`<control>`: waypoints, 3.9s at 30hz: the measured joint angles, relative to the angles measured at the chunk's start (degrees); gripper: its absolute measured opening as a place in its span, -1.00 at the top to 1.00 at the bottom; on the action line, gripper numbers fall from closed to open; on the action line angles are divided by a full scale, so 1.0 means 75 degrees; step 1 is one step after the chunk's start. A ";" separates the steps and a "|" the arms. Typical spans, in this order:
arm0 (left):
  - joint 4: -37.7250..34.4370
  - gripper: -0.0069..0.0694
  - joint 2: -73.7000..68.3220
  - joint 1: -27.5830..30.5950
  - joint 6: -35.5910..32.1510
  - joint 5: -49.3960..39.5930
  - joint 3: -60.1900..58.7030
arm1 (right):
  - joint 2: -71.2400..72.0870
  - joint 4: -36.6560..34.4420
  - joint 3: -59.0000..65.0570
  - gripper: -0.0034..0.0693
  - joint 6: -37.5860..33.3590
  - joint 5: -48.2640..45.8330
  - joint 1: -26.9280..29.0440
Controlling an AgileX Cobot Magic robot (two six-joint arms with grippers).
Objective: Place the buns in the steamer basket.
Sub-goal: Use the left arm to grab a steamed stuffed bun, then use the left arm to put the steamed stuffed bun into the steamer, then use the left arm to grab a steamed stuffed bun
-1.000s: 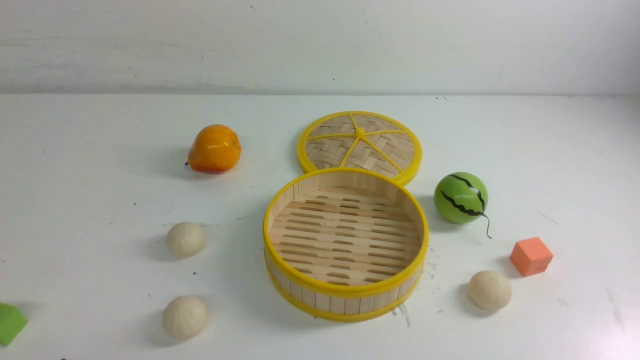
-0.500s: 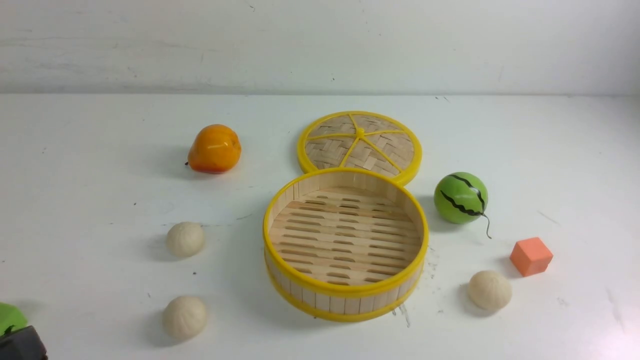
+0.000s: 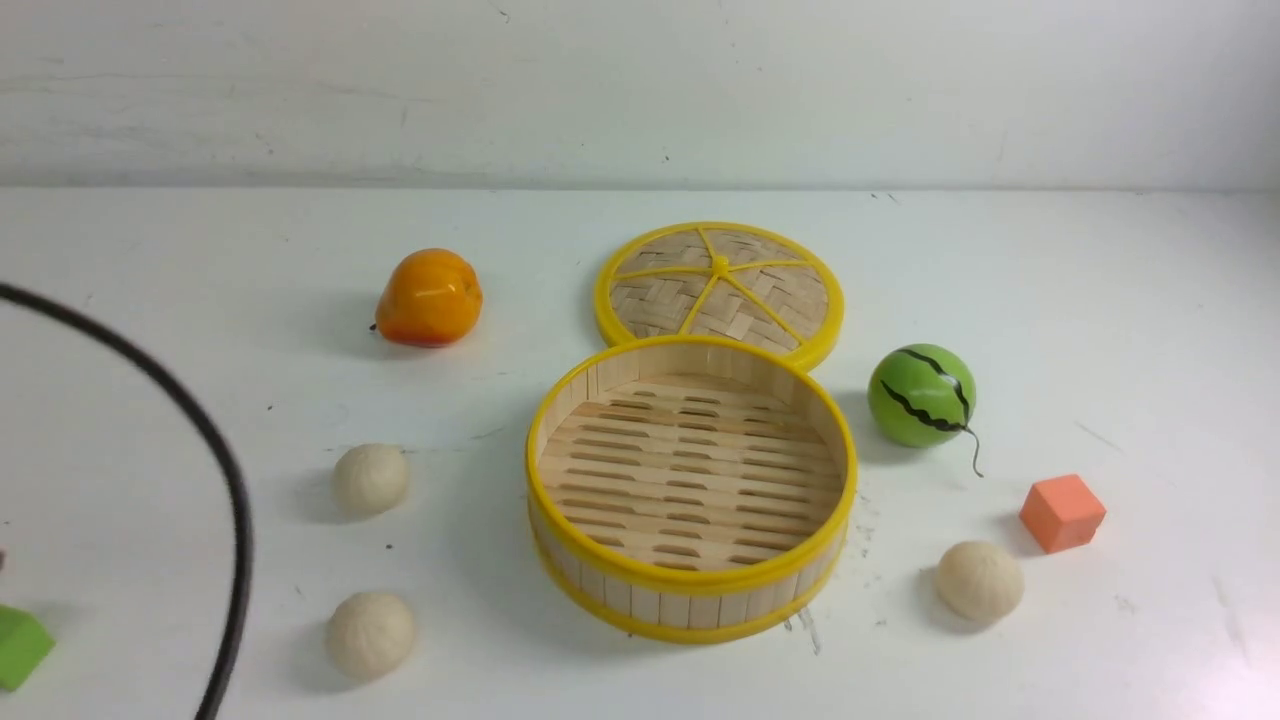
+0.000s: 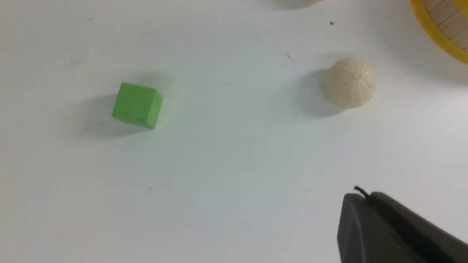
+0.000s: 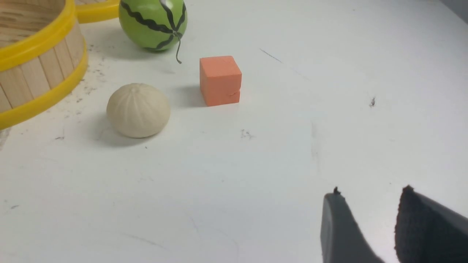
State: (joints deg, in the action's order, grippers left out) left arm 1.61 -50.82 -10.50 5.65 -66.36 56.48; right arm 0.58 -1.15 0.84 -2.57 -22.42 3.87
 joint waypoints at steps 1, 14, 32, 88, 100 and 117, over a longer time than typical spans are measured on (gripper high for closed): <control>0.0010 0.86 -0.0131 -0.0030 0.0000 0.0000 0.0037 | 0.0000 0.0000 0.0000 0.25 0.0000 0.0000 0.0000; -0.0127 -0.37 -0.4129 -0.0462 0.0583 0.1087 0.1692 | 0.0000 0.0000 0.0000 0.25 0.0000 0.0000 0.0000; -0.0003 -0.56 -0.7505 -0.0462 0.0607 0.3843 0.2305 | 0.0000 0.0000 0.0000 0.25 0.0000 0.0000 0.0000; 0.0523 0.80 -0.8557 -0.3425 0.0895 0.2015 0.6154 | 0.0000 0.0000 0.0000 0.25 0.0000 0.0000 0.0000; 0.0865 -0.37 -0.9842 -0.3425 0.1366 0.2129 0.6461 | 0.0000 0.0000 0.0000 0.25 -0.0003 0.0000 0.0000; 0.0508 -0.57 -0.8661 -0.2993 0.0942 -0.0530 0.7698 | 0.0000 0.0000 0.0000 0.25 -0.0003 0.0000 0.0000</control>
State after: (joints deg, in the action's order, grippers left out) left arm 5.42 -115.78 -32.95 12.71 -70.33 114.21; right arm 0.58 -1.15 0.84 -2.59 -22.42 3.87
